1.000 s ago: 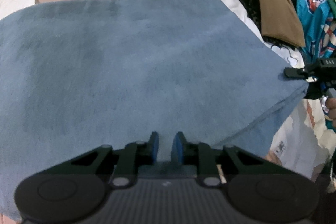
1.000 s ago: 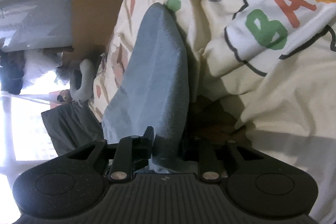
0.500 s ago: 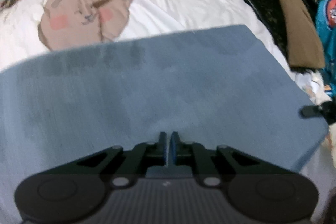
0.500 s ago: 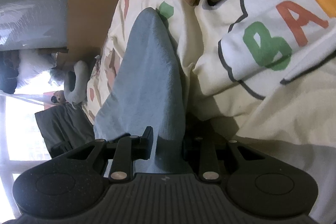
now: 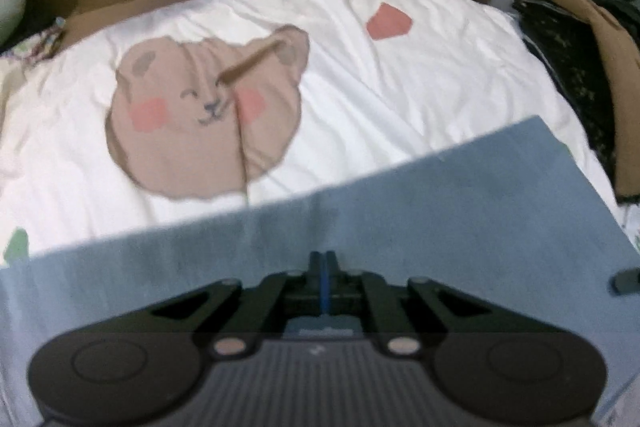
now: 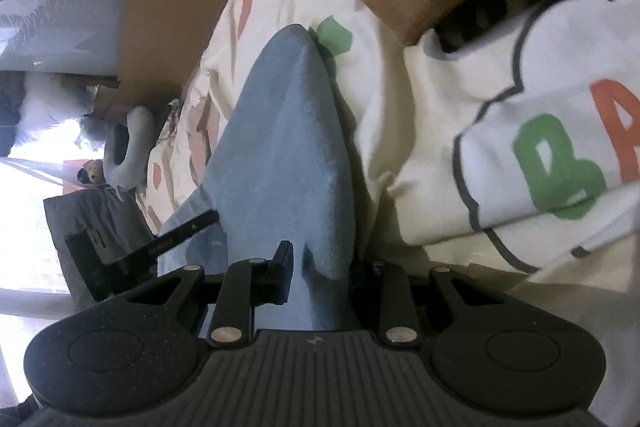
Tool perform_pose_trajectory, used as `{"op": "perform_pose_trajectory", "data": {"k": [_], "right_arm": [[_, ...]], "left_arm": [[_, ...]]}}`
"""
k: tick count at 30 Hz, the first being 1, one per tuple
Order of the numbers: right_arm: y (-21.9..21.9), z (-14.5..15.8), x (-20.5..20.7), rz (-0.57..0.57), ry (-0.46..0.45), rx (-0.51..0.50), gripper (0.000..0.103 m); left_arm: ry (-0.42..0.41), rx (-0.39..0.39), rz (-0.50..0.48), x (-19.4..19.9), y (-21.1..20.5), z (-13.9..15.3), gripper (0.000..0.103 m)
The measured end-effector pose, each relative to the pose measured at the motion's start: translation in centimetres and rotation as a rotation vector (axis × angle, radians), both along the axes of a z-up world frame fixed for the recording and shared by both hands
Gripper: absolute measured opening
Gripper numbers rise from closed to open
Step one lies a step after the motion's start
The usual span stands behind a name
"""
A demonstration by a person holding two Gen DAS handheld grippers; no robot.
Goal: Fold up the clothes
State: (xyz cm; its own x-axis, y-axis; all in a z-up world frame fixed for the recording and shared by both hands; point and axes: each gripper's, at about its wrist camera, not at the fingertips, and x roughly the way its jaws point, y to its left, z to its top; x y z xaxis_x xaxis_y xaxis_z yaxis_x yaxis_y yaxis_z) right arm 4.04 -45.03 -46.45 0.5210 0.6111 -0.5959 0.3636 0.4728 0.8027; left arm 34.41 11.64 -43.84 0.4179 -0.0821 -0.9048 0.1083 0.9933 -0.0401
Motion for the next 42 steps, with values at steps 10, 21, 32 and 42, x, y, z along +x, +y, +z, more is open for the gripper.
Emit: {"op": "perform_pose_trajectory", "data": {"k": [10,21,32,42], "right_arm": [[0.2,0.6,0.6,0.004,-0.010,-0.033,0.026],[0.9,1.5,0.9,0.032,0.009,-0.066,0.023],[2.0,3.0,1.6,0.059,0.062,-0.165,0.007],[3.4,6.3,2.2,0.091,0.047,-0.206,0.006]], "left_arm": [[0.032,-0.011,0.009,-1.3,-0.2,-0.1,0.002],[0.109,-0.031,-0.059,-6.8,-1.4,-0.1,0.003],[0.126,-0.071,-0.066,-12.2,-2.1,0.3,0.003],[0.164,-0.084,-0.136,-13.9,-3.0,1.1,0.003]]}}
